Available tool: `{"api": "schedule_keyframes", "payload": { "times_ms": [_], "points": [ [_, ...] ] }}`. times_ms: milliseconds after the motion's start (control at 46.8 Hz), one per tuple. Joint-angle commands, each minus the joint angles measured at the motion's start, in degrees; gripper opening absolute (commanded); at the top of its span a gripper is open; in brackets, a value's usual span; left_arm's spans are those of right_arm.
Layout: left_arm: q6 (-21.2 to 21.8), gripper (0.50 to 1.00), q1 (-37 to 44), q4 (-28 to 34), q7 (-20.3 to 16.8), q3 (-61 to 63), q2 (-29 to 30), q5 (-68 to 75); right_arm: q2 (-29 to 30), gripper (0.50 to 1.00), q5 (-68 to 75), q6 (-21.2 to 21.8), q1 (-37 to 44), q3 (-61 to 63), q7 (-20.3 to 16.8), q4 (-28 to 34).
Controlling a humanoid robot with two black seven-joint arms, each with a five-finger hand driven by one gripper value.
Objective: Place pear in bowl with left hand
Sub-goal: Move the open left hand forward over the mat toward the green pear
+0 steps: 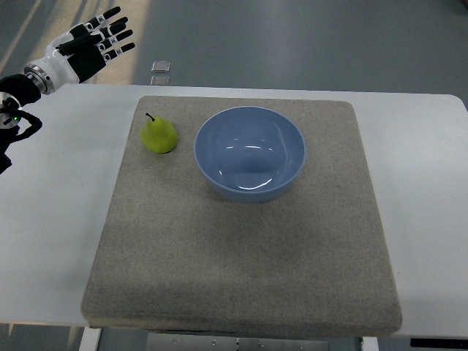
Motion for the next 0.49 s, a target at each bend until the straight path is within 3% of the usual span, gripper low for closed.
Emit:
{"api": "schedule_keyframes", "payload": {
  "times_ms": [0, 128, 342, 470],
  "points": [
    [-0.01, 0.994, -1.4, -0.01, -0.08, 1.7, -0.09, 5.34, 0.0, 0.926, 0.0, 0.0, 0.0, 0.0, 0.0, 0.0],
    [-0.01, 0.994, -2.55, -0.01, -1.39, 1.88, 0.09, 18.35, 0.0, 0.926, 0.0, 0.0, 0.0, 0.0, 0.09, 0.0],
    [0.17, 0.994, -3.87, -0.19, -10.44, 2.93, 0.26, 35.13, 0.0, 0.926, 0.0, 0.0, 0.0, 0.0, 0.0, 0.0],
    [0.17, 0.994, -4.39, -5.71, -11.15, 3.2, 3.24, 47.17, 0.0, 0.926, 0.0, 0.0, 0.0, 0.0, 0.0, 0.0]
  ]
}}
